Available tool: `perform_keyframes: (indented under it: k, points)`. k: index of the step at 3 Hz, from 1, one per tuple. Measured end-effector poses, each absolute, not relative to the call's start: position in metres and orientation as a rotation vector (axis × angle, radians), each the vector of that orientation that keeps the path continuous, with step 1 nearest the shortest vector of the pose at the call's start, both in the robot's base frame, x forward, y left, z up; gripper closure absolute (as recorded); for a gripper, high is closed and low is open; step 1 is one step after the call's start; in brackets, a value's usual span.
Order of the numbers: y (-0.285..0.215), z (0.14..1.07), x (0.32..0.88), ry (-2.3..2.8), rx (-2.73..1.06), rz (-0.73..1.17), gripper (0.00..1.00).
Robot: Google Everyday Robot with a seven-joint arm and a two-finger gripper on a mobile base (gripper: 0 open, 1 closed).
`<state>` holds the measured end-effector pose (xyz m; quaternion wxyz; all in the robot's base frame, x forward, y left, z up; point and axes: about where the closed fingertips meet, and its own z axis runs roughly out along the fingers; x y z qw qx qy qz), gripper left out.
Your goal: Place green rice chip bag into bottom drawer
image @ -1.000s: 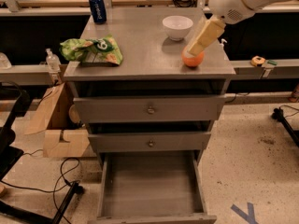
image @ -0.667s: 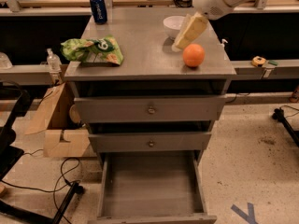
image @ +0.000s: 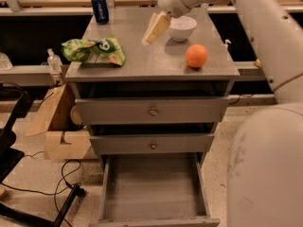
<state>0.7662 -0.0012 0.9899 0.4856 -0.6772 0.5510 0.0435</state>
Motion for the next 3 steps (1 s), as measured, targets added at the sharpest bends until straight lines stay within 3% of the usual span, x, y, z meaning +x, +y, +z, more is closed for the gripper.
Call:
perform_keyframes:
  k: [1,3]
  points:
    - [0.045,0.985,0.787,1.319,-1.614,0.167,0.0]
    - [0.083,0.96,0.782,1.313,-1.693,0.262,0.0]
